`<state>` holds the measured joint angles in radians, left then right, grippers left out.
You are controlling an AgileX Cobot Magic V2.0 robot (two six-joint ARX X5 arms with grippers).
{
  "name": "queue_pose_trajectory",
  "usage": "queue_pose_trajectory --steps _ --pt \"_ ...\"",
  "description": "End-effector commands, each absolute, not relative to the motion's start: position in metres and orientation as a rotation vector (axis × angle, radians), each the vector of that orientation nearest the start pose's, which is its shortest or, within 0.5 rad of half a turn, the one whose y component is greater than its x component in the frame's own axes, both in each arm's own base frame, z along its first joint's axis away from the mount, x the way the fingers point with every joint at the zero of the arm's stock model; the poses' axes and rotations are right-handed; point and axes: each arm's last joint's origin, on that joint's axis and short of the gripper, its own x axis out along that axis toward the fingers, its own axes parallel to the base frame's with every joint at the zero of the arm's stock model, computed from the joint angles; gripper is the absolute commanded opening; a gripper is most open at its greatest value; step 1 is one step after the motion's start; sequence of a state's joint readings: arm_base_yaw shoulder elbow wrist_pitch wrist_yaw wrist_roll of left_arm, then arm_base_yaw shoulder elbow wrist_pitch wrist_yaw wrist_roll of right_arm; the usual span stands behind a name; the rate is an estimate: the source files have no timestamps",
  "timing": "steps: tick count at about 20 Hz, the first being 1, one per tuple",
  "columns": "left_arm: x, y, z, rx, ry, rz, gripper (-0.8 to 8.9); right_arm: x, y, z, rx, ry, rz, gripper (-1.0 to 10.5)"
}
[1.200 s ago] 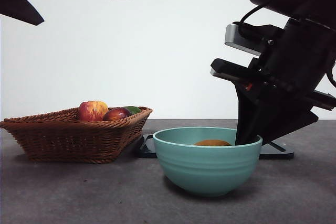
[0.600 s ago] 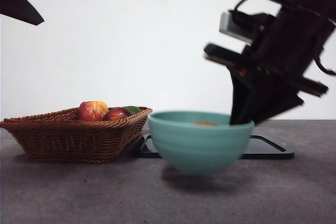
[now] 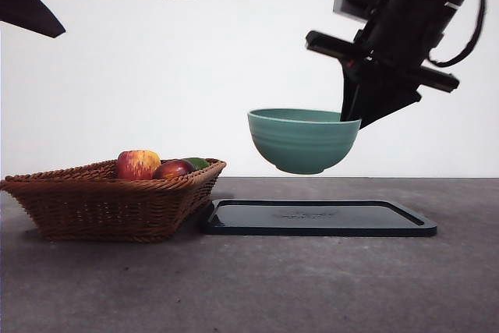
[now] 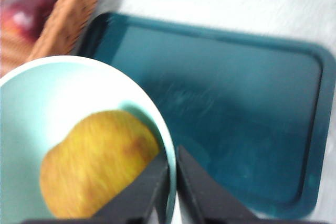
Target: Pick up the wifruite, put it on the bowl, pick up the plate, put it on desk
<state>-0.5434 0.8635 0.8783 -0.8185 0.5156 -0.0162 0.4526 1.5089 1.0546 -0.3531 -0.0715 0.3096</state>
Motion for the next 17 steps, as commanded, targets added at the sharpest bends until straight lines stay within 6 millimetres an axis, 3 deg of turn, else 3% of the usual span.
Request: queue_pose_trajectory --steps 1,7,11,17 --pt "0.128 -0.095 0.303 0.006 0.834 -1.005 4.07 0.304 0.145 0.242 0.103 0.859 0.368 0.1" --pt "0.127 -0.095 0.302 0.006 0.841 -1.004 4.07 0.343 0.143 0.209 0.105 0.889 0.330 0.1" --pt "0.127 -0.095 0.302 0.006 0.841 -1.004 4.07 0.350 0.142 0.195 0.106 0.906 0.321 0.1" --pt "0.127 -0.095 0.302 0.006 0.842 -1.004 4.07 0.350 0.143 0.193 0.114 0.918 0.340 0.1"
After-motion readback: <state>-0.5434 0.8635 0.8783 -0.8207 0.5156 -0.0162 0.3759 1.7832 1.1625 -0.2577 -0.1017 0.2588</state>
